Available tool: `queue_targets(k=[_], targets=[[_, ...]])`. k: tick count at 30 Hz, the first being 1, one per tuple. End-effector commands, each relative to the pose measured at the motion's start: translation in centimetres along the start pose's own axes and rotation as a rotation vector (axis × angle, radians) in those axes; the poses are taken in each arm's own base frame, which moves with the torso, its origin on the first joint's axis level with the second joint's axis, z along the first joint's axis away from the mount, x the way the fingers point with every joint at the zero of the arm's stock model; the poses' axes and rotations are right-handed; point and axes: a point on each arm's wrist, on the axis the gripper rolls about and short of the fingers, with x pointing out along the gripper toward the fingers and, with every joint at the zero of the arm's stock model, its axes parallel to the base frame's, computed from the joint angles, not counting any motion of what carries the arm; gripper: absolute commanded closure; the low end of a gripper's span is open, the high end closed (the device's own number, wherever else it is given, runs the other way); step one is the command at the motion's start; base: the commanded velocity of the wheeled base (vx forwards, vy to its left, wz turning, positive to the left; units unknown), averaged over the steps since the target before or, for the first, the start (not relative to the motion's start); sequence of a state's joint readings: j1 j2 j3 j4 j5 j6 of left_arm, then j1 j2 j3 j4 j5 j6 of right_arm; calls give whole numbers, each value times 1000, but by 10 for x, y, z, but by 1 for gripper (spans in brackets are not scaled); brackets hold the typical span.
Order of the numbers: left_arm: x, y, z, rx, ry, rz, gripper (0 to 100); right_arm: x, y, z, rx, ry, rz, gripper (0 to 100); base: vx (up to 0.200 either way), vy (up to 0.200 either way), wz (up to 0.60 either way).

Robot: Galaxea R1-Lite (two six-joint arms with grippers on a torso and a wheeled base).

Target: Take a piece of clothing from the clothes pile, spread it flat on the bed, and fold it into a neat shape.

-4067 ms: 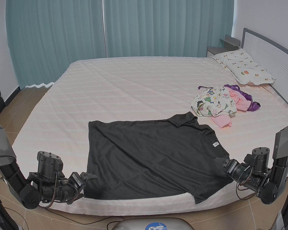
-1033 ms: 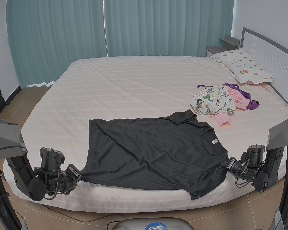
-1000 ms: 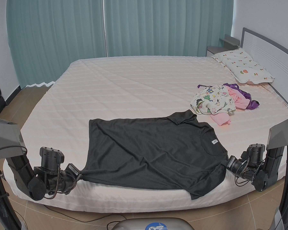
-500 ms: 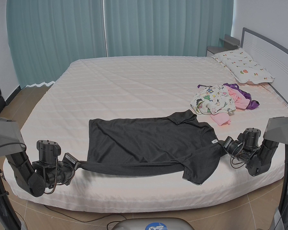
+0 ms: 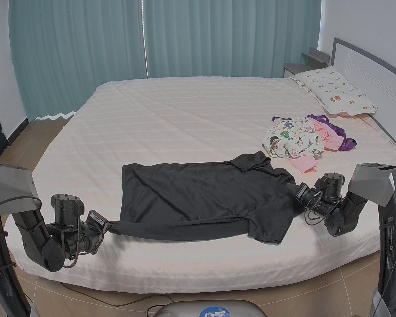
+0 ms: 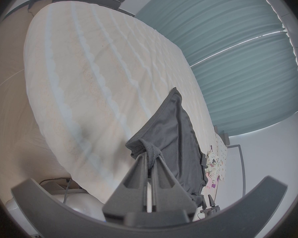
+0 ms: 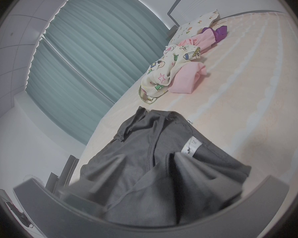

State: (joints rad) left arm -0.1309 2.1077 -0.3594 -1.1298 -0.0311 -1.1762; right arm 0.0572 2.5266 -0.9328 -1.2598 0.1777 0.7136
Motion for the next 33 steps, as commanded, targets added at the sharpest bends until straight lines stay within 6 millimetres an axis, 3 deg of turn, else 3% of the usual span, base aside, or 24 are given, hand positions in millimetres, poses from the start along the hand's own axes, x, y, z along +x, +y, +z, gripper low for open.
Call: queue_targets(k=[1, 5, 10, 16, 18, 20, 21, 22, 33], targets=[[1, 2, 0, -2, 5, 9, 100, -17, -5, 13, 12, -11, -26, 0, 0, 0, 0], [1, 2, 0, -2, 6, 9, 100, -37, -9, 30, 35, -17, -76, 0, 0, 0, 0], [1, 2, 0, -10, 9, 6, 100, -55, -13, 33, 53, -5, -110, 0, 0, 0, 0], [0, 2, -1, -14, 11, 5, 100, -87, 8, -2, 56, 160, -64, 0, 0, 0, 0], [0, 3, -1, -14, 15, 9, 100, -95, 15, -23, 46, 234, -66, 0, 0, 0, 0], [0, 3, -1, -14, 14, 7, 100, -95, 16, -26, 45, 243, -66, 0, 0, 0, 0], [-1, 3, -1, -14, 16, 8, 100, -100, 26, -46, 30, 316, -55, 0, 0, 0, 0], [-1, 3, -1, -14, 18, 9, 100, -101, 28, -52, 30, 335, -57, 0, 0, 0, 0], [-1, 4, -2, -15, 26, 7, 100, -96, 34, -79, 15, 397, -74, 0, 0, 0, 0]])
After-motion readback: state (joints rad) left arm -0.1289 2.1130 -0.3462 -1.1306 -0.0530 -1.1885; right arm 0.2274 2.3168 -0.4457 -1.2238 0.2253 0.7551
